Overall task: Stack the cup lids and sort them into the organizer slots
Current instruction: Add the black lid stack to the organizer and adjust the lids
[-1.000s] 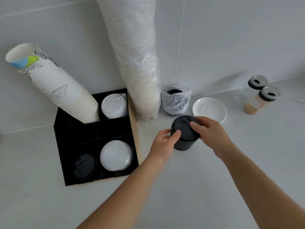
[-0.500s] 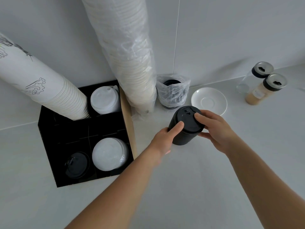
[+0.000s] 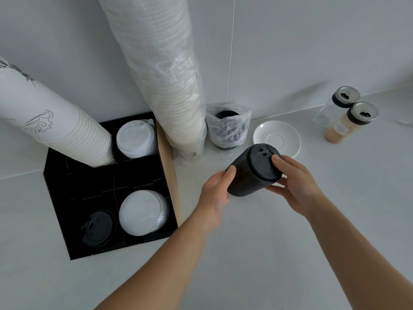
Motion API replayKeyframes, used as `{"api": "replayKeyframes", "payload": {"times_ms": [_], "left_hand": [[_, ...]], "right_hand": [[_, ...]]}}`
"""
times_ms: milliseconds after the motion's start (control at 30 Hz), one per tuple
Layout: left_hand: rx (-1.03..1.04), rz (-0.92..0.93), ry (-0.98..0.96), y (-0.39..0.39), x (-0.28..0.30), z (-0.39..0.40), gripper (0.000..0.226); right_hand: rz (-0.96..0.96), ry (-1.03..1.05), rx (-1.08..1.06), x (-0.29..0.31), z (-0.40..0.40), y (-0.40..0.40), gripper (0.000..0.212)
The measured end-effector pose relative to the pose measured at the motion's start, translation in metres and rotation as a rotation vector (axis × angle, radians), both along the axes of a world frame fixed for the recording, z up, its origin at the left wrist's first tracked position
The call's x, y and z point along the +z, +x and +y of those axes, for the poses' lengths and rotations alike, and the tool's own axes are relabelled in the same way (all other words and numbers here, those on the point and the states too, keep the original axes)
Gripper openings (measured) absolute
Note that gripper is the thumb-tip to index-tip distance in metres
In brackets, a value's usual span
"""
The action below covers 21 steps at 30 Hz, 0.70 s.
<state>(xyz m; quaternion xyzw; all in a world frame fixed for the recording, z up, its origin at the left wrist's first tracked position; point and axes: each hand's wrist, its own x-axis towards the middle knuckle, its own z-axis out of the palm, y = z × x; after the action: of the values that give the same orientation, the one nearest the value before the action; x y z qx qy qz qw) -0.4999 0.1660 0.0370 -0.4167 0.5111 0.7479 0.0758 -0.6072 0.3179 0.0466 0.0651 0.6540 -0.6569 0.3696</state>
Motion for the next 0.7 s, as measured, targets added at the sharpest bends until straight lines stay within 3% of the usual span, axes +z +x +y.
{"api": "replayKeyframes", "payload": {"times_ms": [700], "left_hand": [[0.342,0.216,0.156,0.109,0.066,0.000,0.021]], "right_hand": [[0.244,-0.060,0.132,0.093,-0.016,0.097,0.021]]}}
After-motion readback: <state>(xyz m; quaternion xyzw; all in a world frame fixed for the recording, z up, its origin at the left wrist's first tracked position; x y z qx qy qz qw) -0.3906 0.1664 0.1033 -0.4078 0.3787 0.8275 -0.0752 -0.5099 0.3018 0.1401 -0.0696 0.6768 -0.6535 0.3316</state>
